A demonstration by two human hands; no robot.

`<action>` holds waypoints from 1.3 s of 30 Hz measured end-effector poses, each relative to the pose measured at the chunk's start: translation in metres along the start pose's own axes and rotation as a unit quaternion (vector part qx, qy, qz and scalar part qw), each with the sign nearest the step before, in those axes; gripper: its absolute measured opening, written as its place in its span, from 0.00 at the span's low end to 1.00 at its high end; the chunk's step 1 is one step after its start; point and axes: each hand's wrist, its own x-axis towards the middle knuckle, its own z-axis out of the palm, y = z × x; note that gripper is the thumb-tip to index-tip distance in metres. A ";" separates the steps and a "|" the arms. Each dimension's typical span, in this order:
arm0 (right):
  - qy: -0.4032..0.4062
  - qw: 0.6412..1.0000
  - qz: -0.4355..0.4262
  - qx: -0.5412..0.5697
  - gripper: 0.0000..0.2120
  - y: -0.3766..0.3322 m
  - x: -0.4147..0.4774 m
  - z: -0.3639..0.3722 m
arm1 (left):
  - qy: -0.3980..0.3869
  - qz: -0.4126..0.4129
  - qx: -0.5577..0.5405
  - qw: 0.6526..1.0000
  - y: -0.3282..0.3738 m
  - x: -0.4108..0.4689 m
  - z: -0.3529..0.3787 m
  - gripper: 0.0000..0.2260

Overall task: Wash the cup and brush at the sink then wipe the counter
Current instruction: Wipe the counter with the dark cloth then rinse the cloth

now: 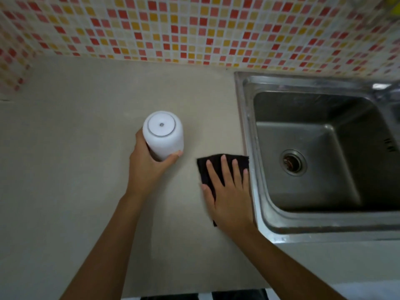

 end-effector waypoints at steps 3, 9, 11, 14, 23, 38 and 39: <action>0.001 1.000 0.004 0.006 0.27 0.000 -0.002 0.001 | -0.017 -0.011 -0.004 1.000 0.000 -0.015 0.000 0.40; 0.011 0.997 0.005 0.078 0.26 -0.003 -0.001 -0.010 | 0.037 -0.032 0.086 0.995 0.003 -0.104 0.020 0.19; 0.019 0.987 0.028 0.156 0.27 -0.001 0.004 -0.023 | -0.048 0.017 0.134 0.990 0.010 -0.106 0.031 0.16; 0.059 0.974 0.060 0.210 0.18 0.023 0.020 -0.036 | -0.107 0.030 0.173 0.979 0.020 -0.079 0.054 0.19; 0.018 0.994 0.066 0.079 0.11 0.052 0.033 -0.063 | -0.163 0.025 0.292 0.942 0.043 -0.037 0.072 0.09; 0.130 0.978 0.017 0.163 0.07 0.165 0.039 -0.176 | -0.104 0.195 0.282 0.934 0.184 -0.021 0.114 0.06; 0.148 0.974 0.010 0.169 0.06 0.177 0.039 -0.189 | -0.089 0.196 0.275 0.937 0.196 -0.020 0.123 0.06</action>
